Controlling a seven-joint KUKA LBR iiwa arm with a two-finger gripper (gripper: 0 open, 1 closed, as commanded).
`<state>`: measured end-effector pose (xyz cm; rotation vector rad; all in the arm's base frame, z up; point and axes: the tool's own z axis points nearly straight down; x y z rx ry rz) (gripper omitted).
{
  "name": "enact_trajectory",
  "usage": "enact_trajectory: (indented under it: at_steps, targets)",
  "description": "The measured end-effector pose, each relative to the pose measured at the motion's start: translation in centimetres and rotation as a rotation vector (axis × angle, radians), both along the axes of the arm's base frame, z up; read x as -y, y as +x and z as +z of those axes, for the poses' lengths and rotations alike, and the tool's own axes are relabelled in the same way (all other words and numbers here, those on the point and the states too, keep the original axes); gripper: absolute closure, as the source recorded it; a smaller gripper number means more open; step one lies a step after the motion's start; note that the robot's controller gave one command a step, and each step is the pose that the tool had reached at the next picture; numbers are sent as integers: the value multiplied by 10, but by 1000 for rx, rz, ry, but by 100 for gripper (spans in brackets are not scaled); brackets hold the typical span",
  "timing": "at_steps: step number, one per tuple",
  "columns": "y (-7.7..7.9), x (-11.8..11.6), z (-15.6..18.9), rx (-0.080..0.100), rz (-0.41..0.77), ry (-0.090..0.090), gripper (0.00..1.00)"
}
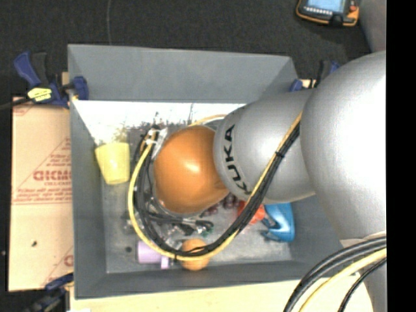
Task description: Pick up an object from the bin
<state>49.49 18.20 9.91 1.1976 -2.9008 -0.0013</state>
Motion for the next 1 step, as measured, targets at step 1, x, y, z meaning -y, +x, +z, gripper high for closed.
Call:
enact_trajectory:
  at_steps: [1]
  targets:
    - [-13,-56,-26,30,-409,18,0]
